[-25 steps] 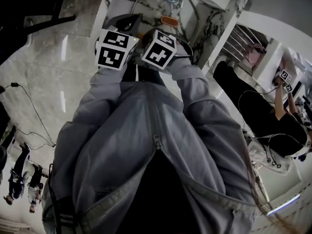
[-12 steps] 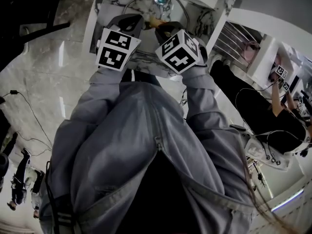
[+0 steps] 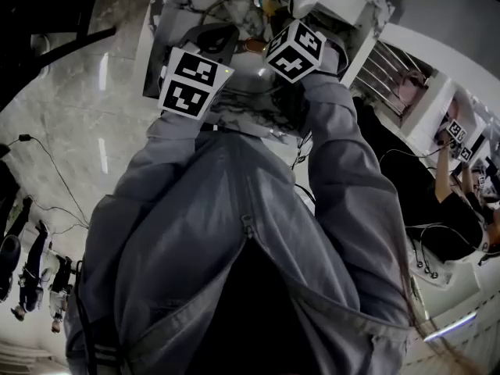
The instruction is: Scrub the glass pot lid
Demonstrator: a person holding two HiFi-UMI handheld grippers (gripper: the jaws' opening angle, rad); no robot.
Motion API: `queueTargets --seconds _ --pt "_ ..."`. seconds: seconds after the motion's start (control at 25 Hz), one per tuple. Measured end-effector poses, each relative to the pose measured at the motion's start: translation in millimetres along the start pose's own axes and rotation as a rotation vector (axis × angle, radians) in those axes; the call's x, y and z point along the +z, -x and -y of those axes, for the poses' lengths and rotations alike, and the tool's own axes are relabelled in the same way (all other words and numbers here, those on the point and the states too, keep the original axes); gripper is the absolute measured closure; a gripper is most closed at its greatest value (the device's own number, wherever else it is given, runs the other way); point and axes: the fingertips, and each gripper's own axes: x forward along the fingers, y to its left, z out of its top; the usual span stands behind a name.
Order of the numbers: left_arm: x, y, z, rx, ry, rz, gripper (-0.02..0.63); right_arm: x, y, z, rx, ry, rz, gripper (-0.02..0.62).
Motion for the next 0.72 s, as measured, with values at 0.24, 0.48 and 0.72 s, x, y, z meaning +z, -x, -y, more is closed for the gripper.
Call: queueTargets --seconds 0.24,0.48,0.72 --pt "-5 -5 -4 -0.003 0.013 -0.015 0.591 -5 -40 10 -0.009 0.082 -0.042 0.549" --pt "-12 -4 -5 -0.002 0.010 -0.024 0.591 -13 -57 -3 0.065 0.091 -0.083 0.549" --pt "-18 0 -2 -0.003 0.005 -0.027 0.591 -9 -39 -36 0.246 0.167 -0.098 0.548"
